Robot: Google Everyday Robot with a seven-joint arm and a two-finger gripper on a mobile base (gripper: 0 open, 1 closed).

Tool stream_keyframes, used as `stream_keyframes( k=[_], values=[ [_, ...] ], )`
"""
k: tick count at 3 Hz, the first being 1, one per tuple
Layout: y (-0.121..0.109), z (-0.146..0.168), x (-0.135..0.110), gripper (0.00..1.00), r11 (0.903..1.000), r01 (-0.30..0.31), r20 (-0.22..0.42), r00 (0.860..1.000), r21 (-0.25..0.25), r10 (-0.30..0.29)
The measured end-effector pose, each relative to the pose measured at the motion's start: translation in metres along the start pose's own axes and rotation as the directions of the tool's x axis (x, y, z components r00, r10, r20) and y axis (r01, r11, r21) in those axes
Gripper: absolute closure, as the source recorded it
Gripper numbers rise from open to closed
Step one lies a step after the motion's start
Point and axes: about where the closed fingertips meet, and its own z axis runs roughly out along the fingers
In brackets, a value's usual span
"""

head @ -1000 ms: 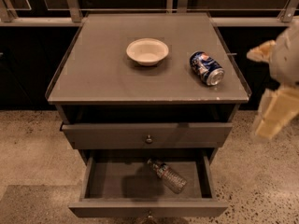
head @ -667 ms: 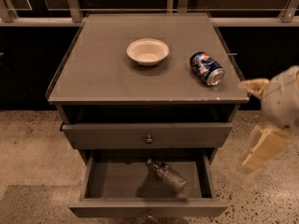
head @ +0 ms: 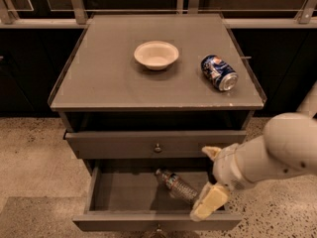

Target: Pick water bottle from middle drawer and place on counter

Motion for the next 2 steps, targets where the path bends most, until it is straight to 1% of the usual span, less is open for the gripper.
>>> stream_keyframes(
  k=[1,2],
  values=[
    [-0.010,0.018,0.007,0.00,0.9984,-0.044,0.019,0.999,0.037,0.043],
    [-0.001,0.031,0.021,0.00,0.9946,-0.101,0.019,0.995,0.024,0.100]
  ],
)
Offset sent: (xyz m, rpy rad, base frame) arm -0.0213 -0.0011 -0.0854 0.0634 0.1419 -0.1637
